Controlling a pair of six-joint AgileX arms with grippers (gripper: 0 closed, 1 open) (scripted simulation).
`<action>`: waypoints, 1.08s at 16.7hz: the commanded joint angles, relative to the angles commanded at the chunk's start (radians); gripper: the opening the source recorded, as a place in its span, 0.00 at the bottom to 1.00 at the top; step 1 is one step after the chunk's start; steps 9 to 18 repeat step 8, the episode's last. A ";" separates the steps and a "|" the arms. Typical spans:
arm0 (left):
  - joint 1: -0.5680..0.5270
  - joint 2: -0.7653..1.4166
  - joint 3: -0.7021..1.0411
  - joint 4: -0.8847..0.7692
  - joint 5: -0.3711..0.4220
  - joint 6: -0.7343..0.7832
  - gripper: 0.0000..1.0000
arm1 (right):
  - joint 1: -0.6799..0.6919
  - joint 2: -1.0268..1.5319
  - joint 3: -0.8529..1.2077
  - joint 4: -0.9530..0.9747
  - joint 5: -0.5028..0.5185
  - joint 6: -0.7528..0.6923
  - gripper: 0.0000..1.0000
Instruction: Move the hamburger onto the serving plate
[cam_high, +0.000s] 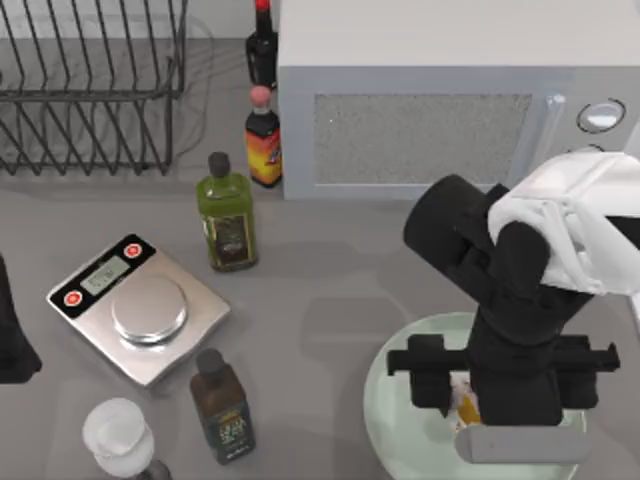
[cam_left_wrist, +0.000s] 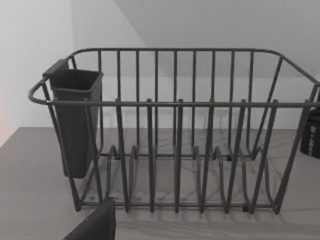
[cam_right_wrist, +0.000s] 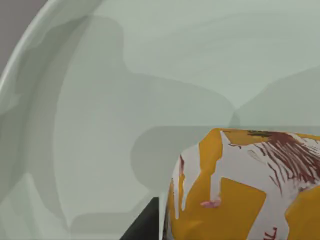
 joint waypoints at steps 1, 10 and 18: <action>0.000 0.000 0.000 0.000 0.000 0.000 1.00 | 0.000 0.000 0.000 0.000 0.000 0.000 0.90; 0.000 0.000 0.000 0.000 0.000 0.000 1.00 | 0.000 0.000 0.000 0.000 0.000 0.000 1.00; 0.000 0.000 0.000 0.000 0.000 0.000 1.00 | 0.000 0.000 0.000 0.000 0.000 0.000 1.00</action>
